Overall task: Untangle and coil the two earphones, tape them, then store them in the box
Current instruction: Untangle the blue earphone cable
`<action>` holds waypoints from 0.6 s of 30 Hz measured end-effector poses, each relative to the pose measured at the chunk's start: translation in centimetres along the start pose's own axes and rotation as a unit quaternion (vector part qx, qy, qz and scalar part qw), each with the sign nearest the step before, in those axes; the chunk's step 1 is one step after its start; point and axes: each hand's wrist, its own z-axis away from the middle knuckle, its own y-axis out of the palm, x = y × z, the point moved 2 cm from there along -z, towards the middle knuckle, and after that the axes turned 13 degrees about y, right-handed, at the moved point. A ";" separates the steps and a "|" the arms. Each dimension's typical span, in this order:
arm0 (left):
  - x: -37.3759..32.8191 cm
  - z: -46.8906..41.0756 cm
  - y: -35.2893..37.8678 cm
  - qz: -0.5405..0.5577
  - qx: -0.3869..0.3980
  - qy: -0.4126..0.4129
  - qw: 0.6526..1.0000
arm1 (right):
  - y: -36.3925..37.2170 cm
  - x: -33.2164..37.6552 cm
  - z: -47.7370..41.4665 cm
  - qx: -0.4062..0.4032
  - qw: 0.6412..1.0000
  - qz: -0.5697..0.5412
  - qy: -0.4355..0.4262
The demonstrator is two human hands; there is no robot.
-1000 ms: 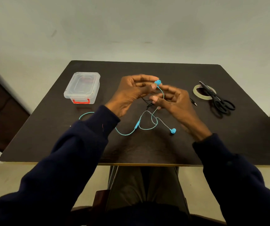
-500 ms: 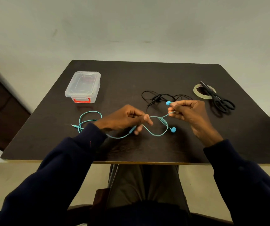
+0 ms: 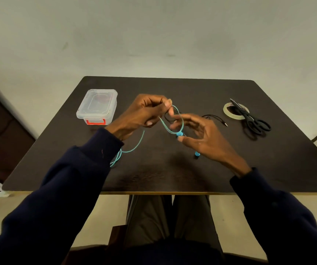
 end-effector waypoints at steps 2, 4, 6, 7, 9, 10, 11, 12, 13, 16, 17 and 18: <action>-0.4 -0.3 -0.2 -0.004 -0.039 0.008 0.999 | 0.4 0.4 -0.5 -0.016 0.999 -0.031 -0.004; -0.5 -0.5 -0.8 0.020 -0.094 -0.009 0.995 | 0.2 0.6 -0.6 -0.028 0.996 -0.082 -0.009; -0.2 -0.4 -1.5 0.037 -0.139 -0.026 0.989 | -0.4 0.6 -0.4 -0.035 0.994 -0.098 -0.011; 0.0 -0.4 -1.8 0.048 -0.155 -0.031 0.986 | -0.7 0.4 -0.2 -0.035 0.995 -0.093 -0.010; 0.3 -0.4 -2.3 0.078 -0.178 -0.037 0.980 | -1.4 -0.1 0.2 -0.022 0.996 -0.083 0.001; 0.4 -0.5 -2.5 0.088 -0.181 -0.043 0.979 | -1.8 -0.3 0.5 -0.011 0.997 -0.078 0.010; 0.5 -0.7 -2.6 0.090 -0.174 -0.055 0.979 | -2.1 -0.5 0.6 0.004 0.997 -0.080 0.021; 0.5 -0.9 -2.5 0.084 -0.156 -0.071 0.982 | -2.3 -0.5 0.8 0.024 0.995 -0.096 0.032; 0.6 -1.1 -2.4 0.073 -0.127 -0.090 0.985 | -2.3 -0.4 0.8 0.048 0.990 -0.127 0.042; 0.7 -1.9 -1.4 0.050 -0.027 -0.148 0.987 | -2.1 0.0 0.3 0.078 0.974 -0.205 0.059; 0.8 -2.1 -1.1 0.053 -0.014 -0.156 0.986 | -2.2 0.1 -0.1 0.067 0.975 -0.200 0.072; 1.0 -2.3 -1.0 0.058 -0.020 -0.159 0.985 | -2.3 0.0 -0.5 0.056 0.980 -0.169 0.086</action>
